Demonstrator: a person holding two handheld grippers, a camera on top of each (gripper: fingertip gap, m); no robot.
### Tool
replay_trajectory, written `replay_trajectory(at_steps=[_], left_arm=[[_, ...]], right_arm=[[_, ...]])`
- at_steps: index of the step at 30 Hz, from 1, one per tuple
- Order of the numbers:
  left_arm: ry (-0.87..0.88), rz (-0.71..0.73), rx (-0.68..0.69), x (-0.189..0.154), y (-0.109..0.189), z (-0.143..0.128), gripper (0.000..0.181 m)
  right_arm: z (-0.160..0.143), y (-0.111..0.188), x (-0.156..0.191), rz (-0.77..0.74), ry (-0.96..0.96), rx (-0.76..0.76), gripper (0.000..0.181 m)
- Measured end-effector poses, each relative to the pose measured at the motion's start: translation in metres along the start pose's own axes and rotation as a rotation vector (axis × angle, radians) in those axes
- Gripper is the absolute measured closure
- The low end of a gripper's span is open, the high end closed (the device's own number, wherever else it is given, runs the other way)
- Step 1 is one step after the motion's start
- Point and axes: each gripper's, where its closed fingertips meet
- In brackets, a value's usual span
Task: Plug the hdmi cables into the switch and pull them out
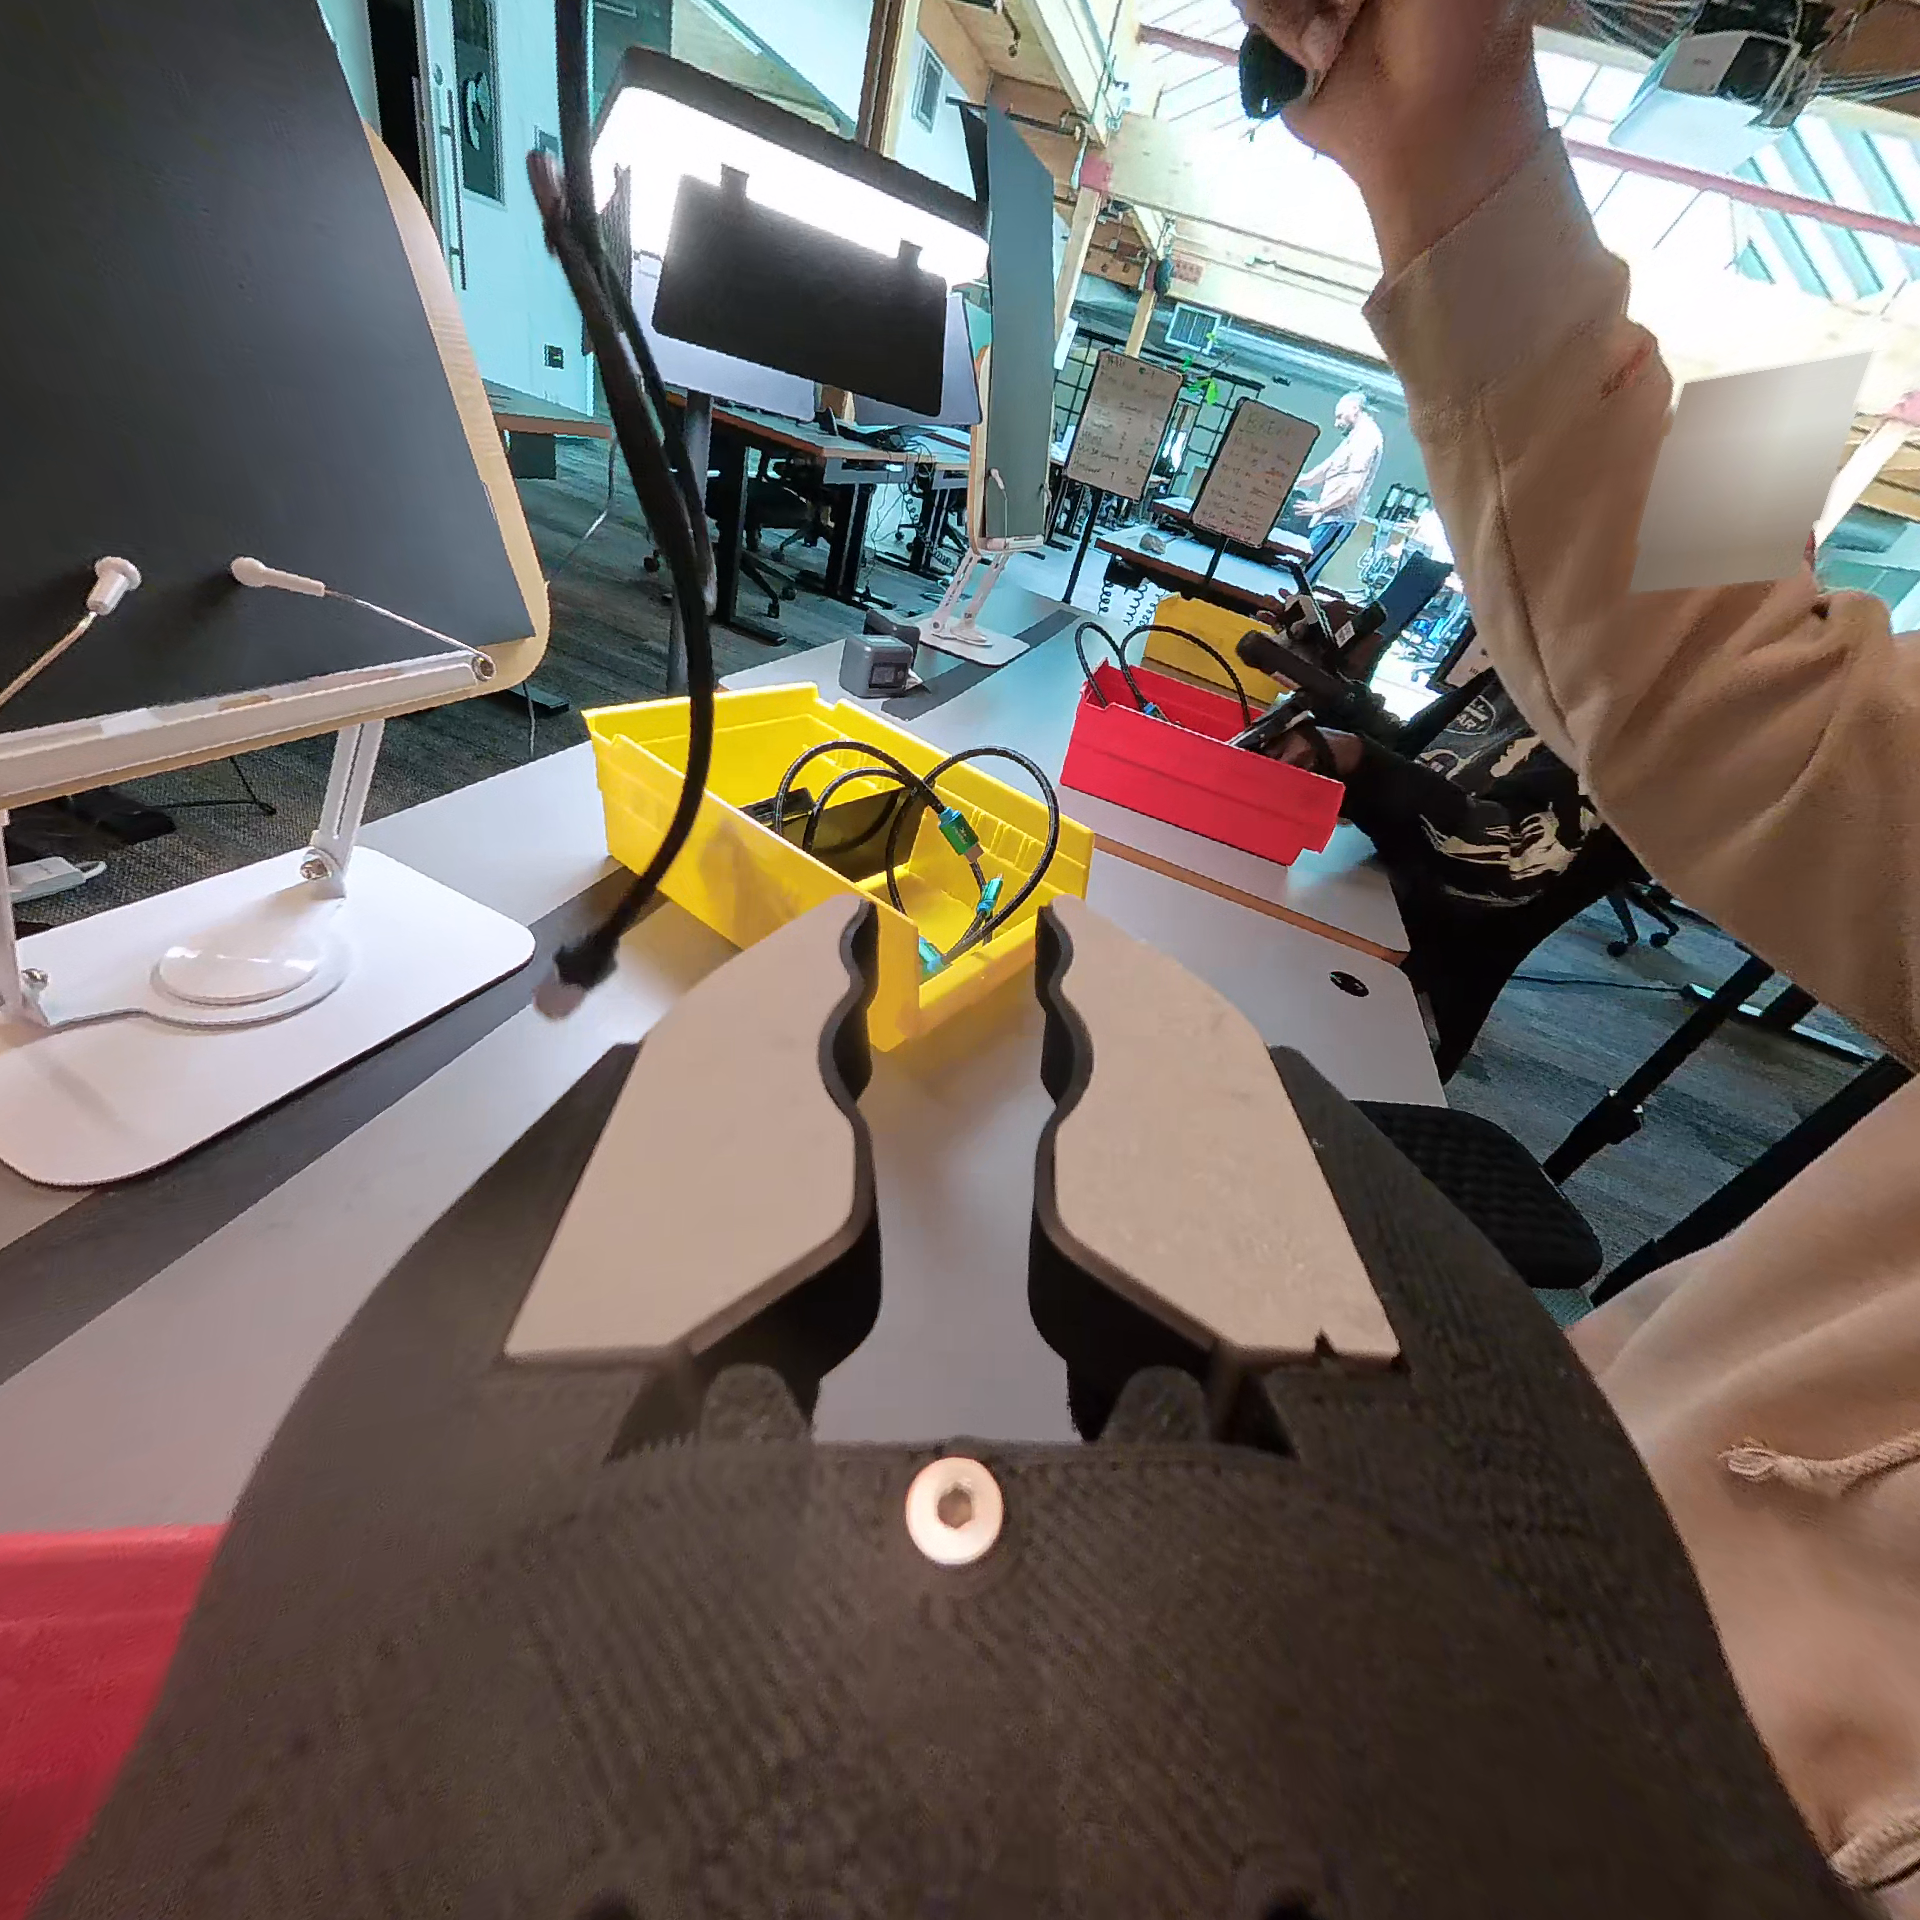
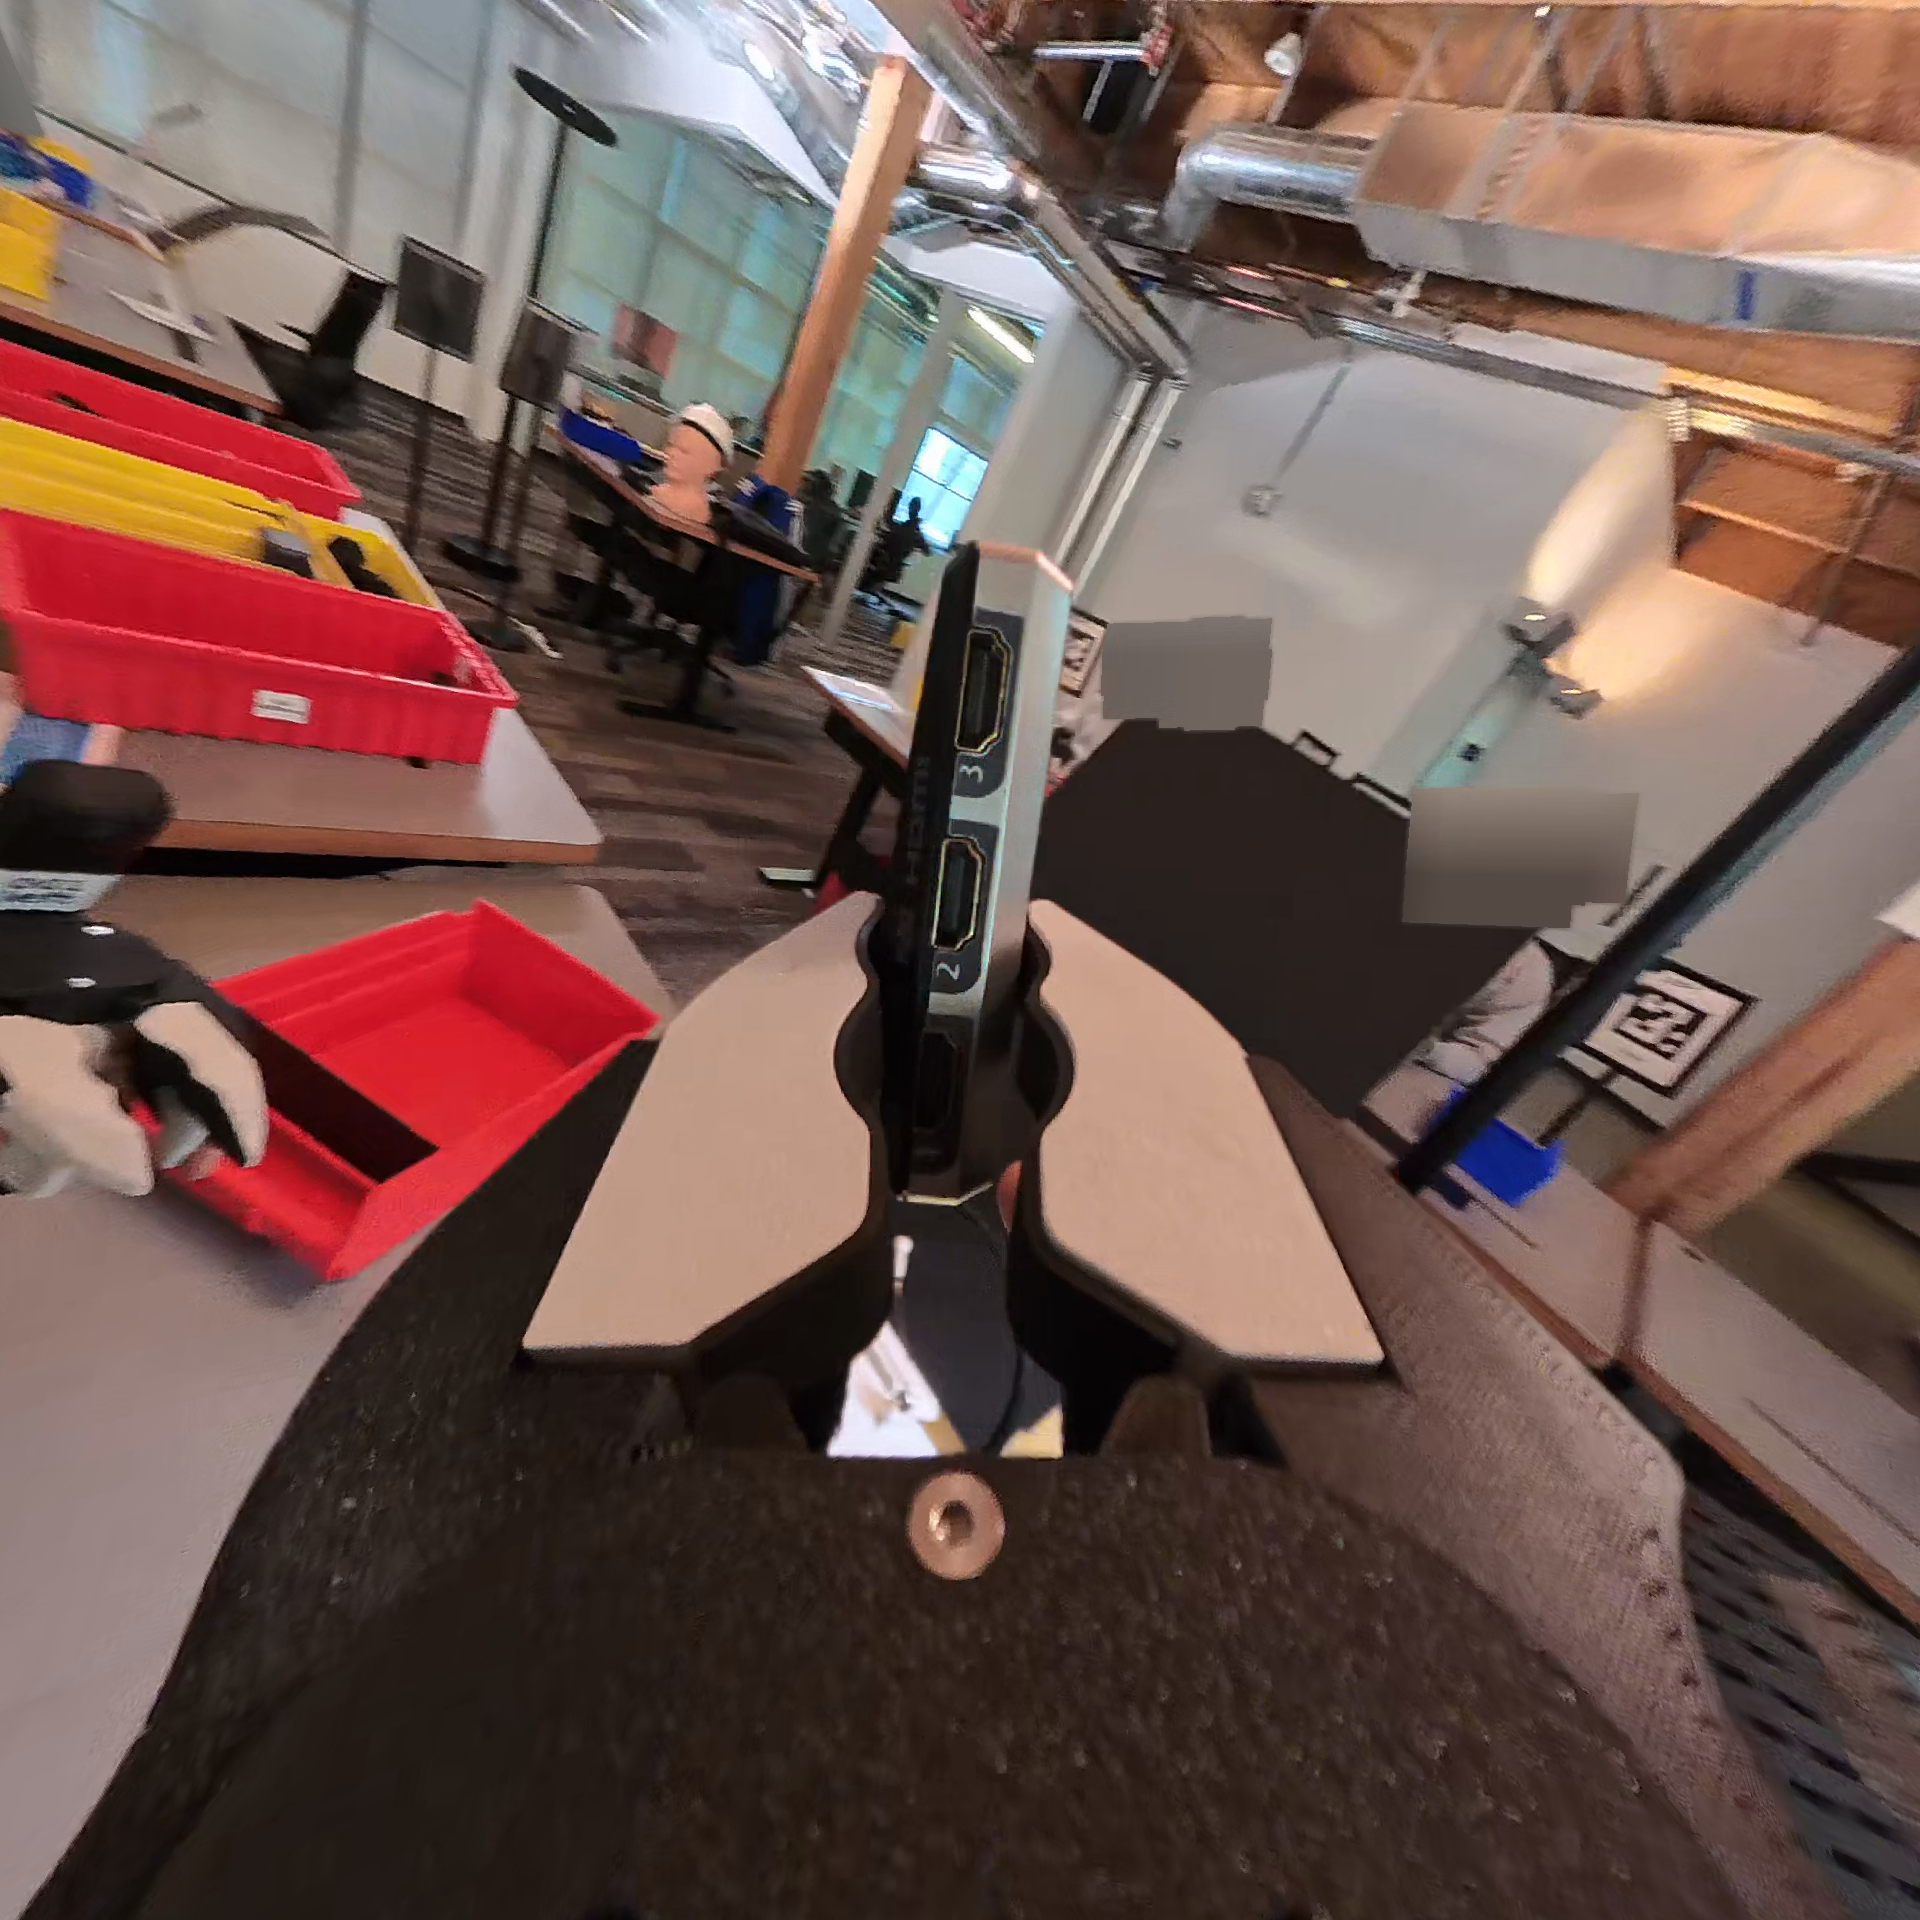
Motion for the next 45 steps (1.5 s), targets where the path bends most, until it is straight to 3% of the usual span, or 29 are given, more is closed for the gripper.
replay_trajectory(at_steps=[5,9,20,24,29,33,35,40,45], left_arm=[[0.001,0.0,-0.001,0.0,0.0,0.0,0.152],[0.004,-0.004,0.006,-0.001,-0.001,-0.002,0.153],[0.001,-0.001,0.016,-0.001,-0.001,-0.003,0.153],[0.012,0.001,0.019,0.001,-0.001,-0.005,0.153],[0.011,0.005,0.042,0.002,-0.004,-0.01,0.153],[0.027,0.009,0.054,0.007,-0.006,-0.015,0.153],[0.034,0.013,0.064,0.01,-0.007,-0.019,0.153],[0.048,0.024,0.09,0.017,-0.009,-0.027,0.153],[0.064,0.03,0.096,0.021,-0.009,-0.031,0.153]], right_arm=[[0.02,0.017,-0.032,-0.106,0.056,0.011,0.16],[0.003,0.028,-0.044,-0.154,0.06,0.078,0.159],[-0.164,0.059,-0.033,-0.136,-0.082,0.352,0.16],[-0.219,0.081,-0.036,-0.151,-0.269,0.33,0.159],[-0.309,0.114,-0.048,-0.236,-0.563,0.401,0.16],[-0.386,0.14,-0.037,-0.264,-0.805,0.599,0.159],[-0.421,0.155,-0.032,-0.293,-0.742,0.771,0.155],[-0.458,0.179,-0.042,-0.385,-0.471,1.072,0.134],[-0.456,0.18,-0.045,-0.325,-0.38,1.108,0.129]])
Point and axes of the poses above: each gripper's, where its closed fingertips meet, y back along the fingers, z out of its top, x = y × z across the jaws, and after that the axes turned 5 degrees about -x, right-handed
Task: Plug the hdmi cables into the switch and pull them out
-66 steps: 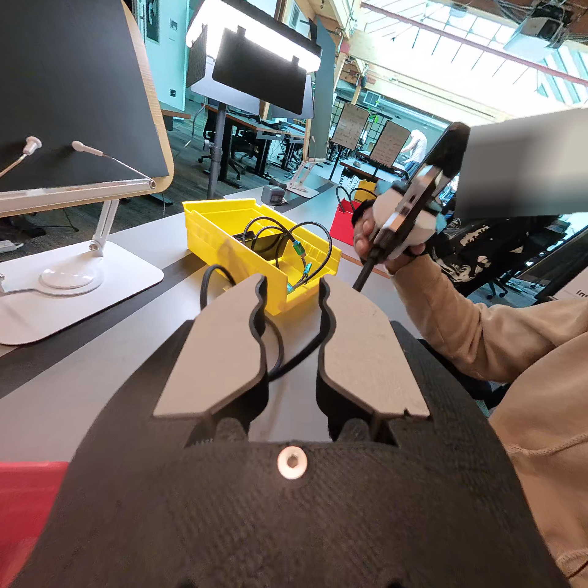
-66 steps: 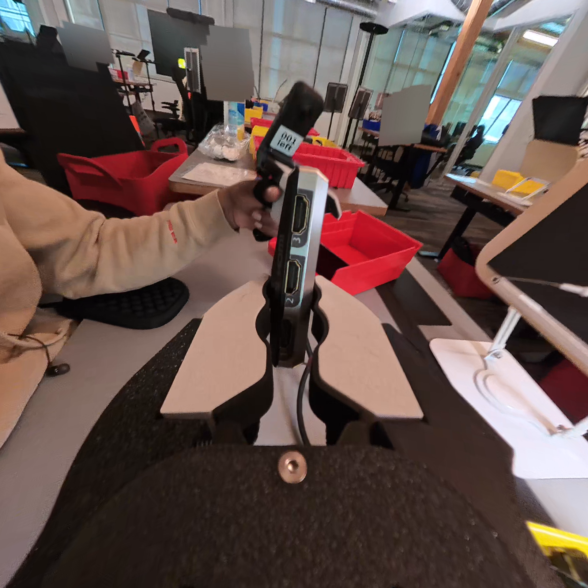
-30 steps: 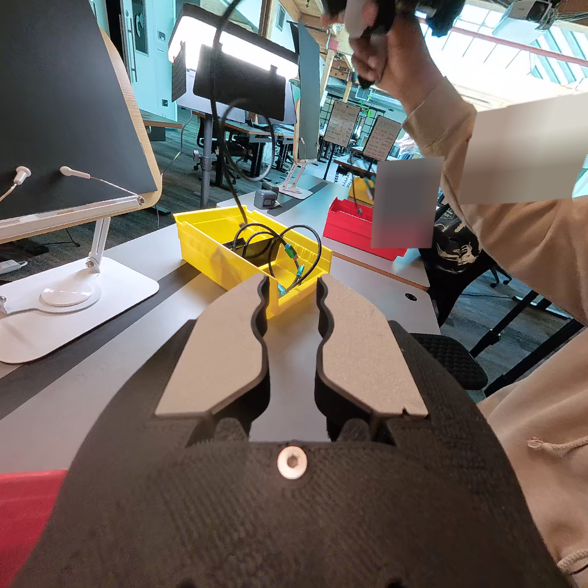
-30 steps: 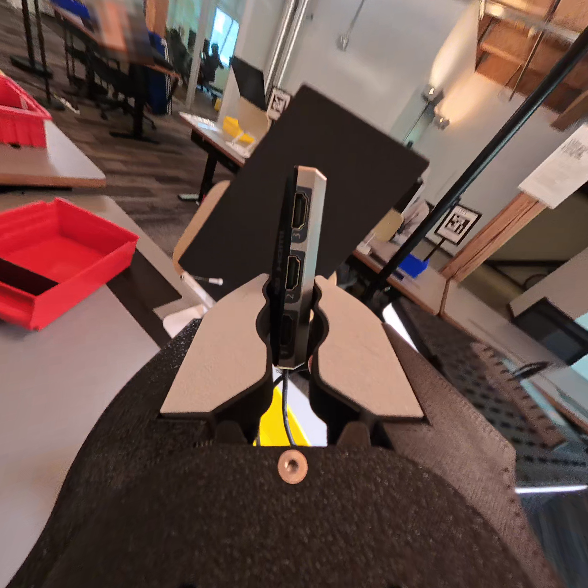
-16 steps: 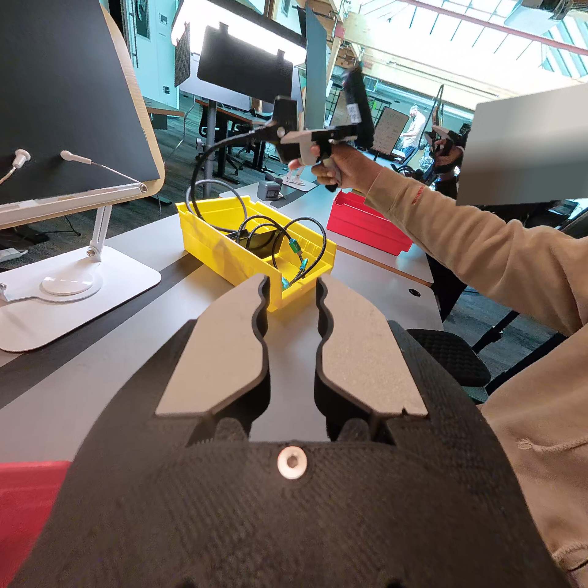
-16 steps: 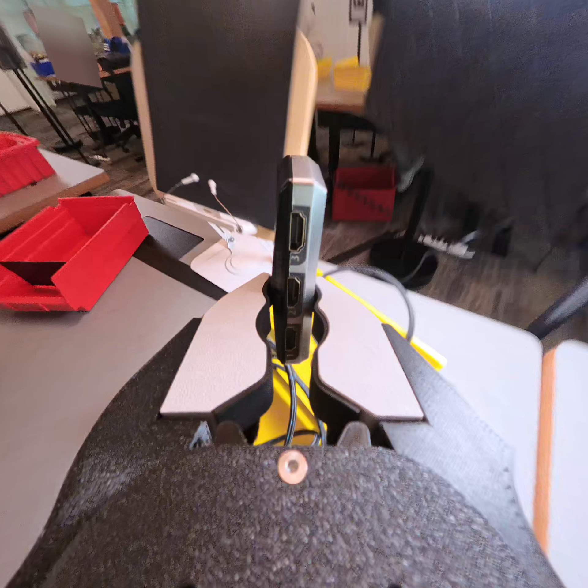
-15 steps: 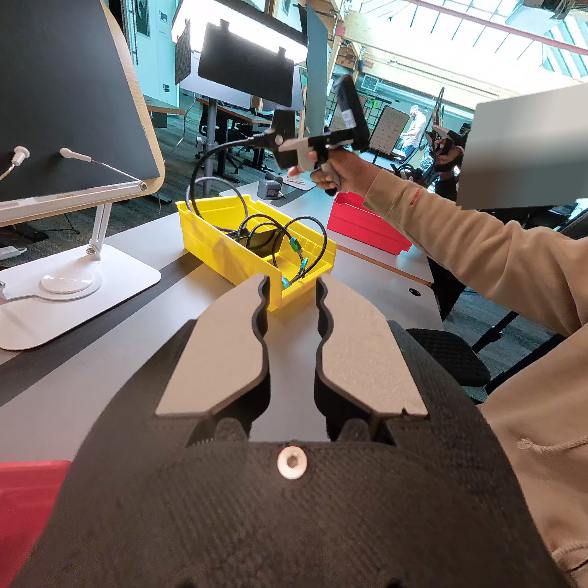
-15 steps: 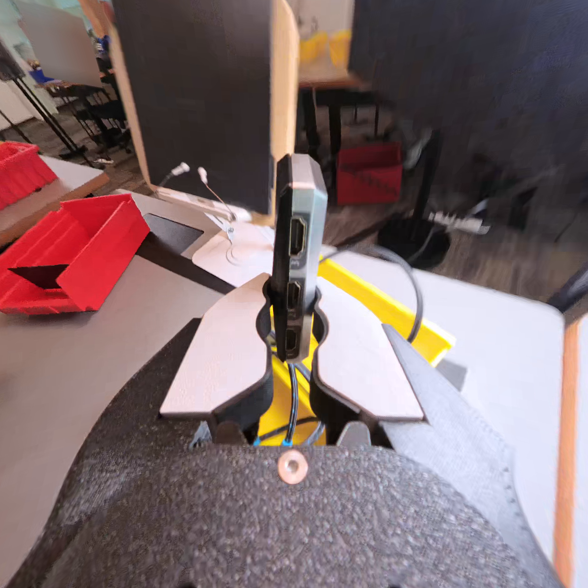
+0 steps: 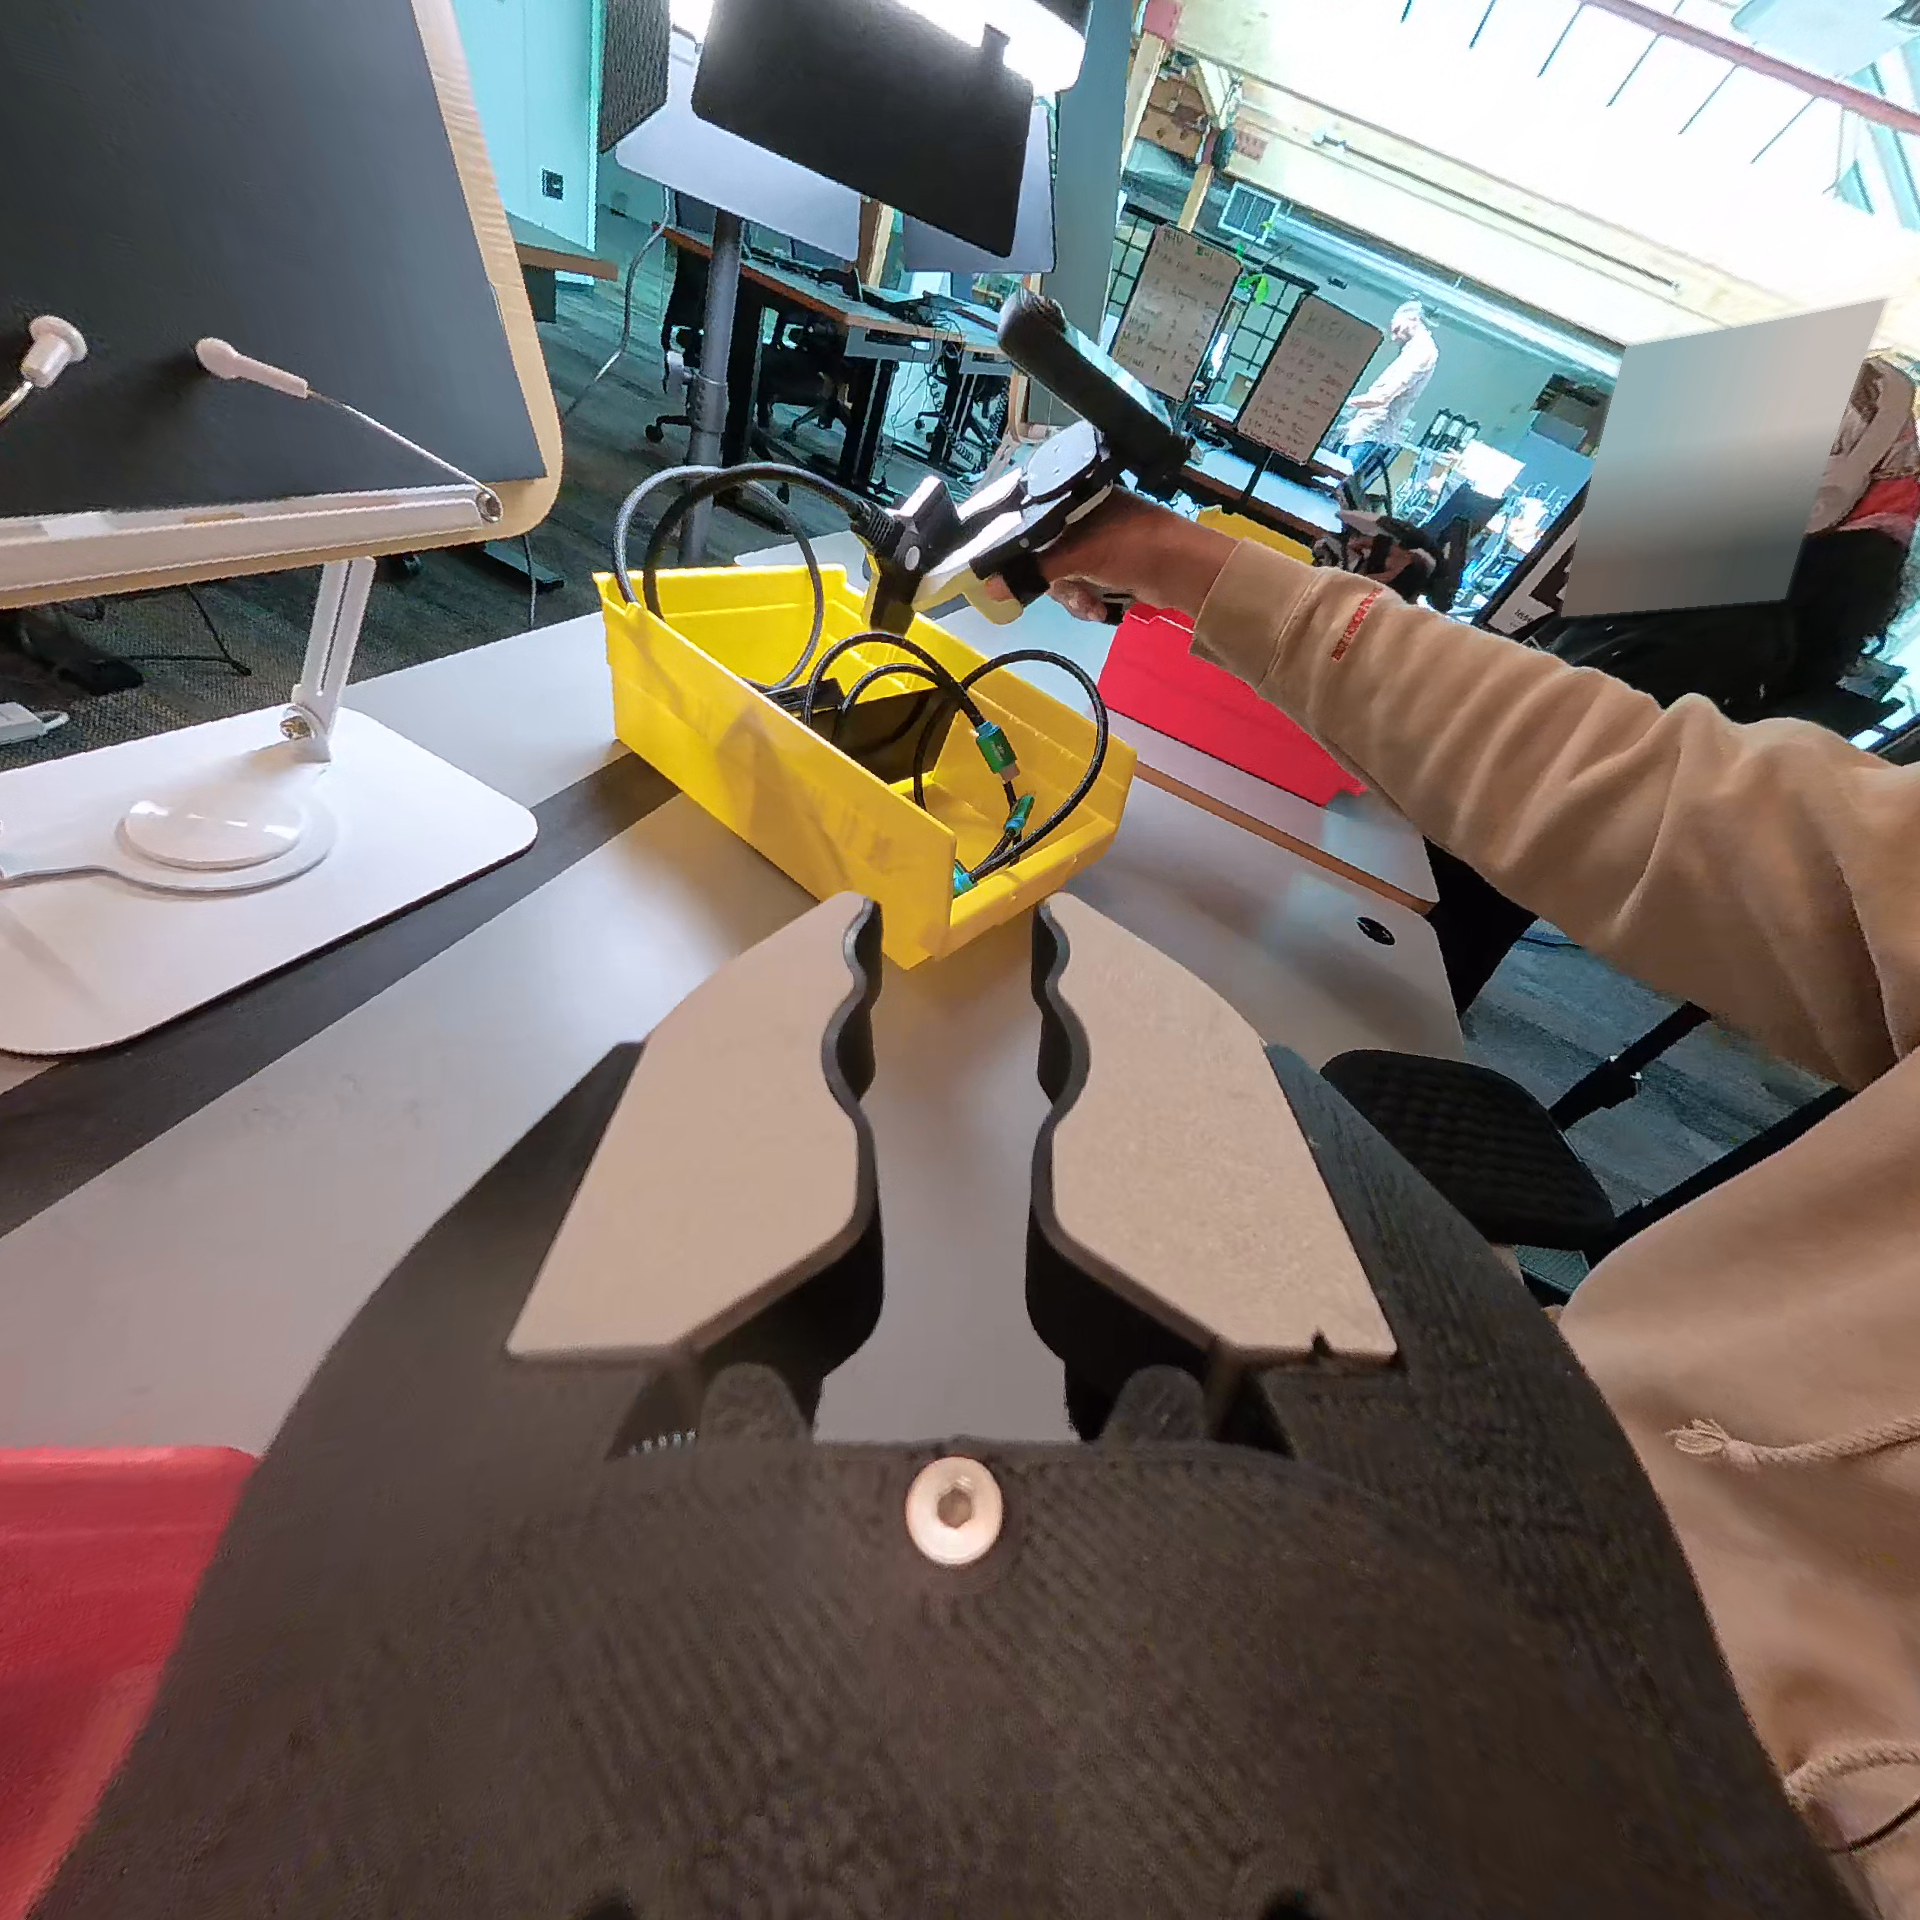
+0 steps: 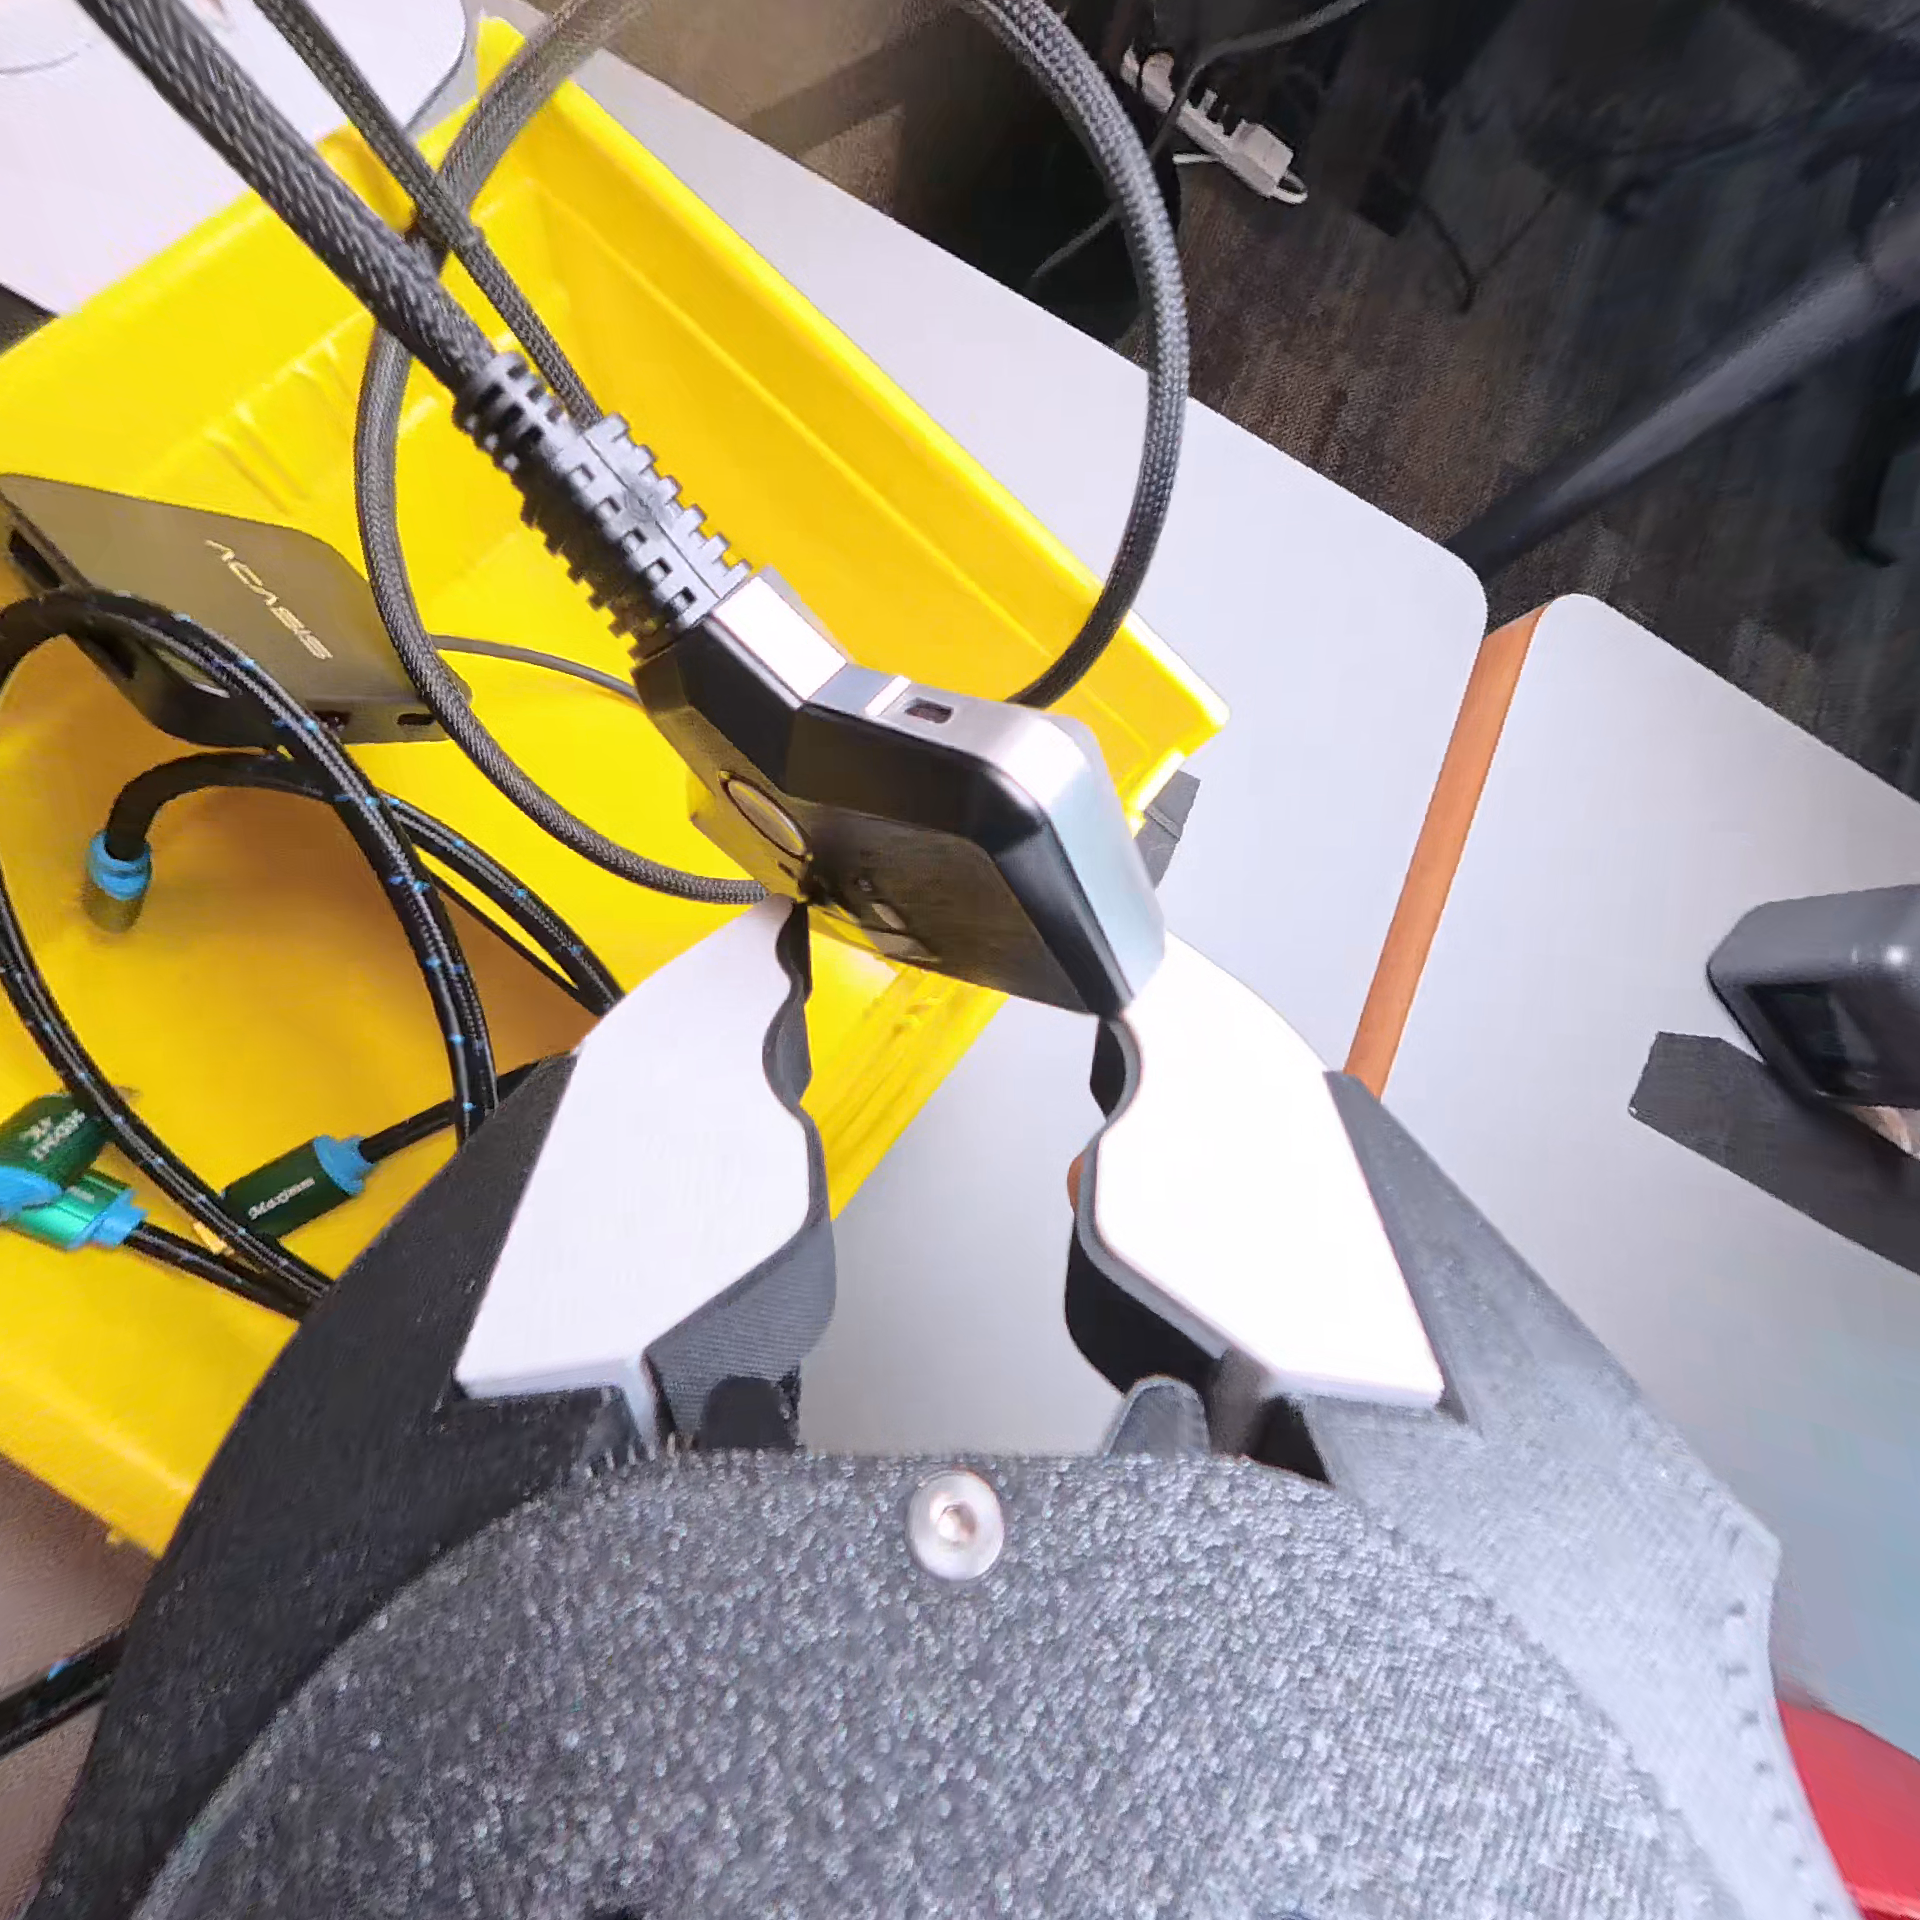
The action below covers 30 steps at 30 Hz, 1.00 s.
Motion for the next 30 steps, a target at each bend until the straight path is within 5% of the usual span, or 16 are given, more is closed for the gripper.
replay_trajectory(at_steps=[9,12,15,19,23,26,30], left_arm=[[-0.002,0.001,0.021,0.0,-0.002,-0.004,0.153],[-0.004,0.003,0.018,0.0,0.0,-0.003,0.153],[-0.006,0.008,0.015,0.001,0.002,-0.002,0.153],[-0.007,0.023,0.013,0.004,0.006,-0.001,0.153],[-0.015,0.056,0.033,0.01,0.01,-0.003,0.153],[-0.031,0.087,0.069,0.014,0.013,-0.008,0.152],[-0.088,0.223,0.174,0.031,0.021,-0.02,0.148]], right_arm=[[-0.013,0.006,0.004,-0.069,0.49,0.194,0.139],[-0.011,0.013,0.007,-0.038,0.495,0.2,0.142],[0.011,0.025,0.018,-0.013,0.409,0.049,0.143],[0.059,0.067,0.065,0.089,0.211,-0.338,0.144],[0.069,0.118,0.137,0.214,0.098,-0.602,0.144],[0.048,0.129,0.19,0.268,0.106,-0.631,0.142],[0.001,0.102,0.226,0.206,0.25,-0.479,0.137]])
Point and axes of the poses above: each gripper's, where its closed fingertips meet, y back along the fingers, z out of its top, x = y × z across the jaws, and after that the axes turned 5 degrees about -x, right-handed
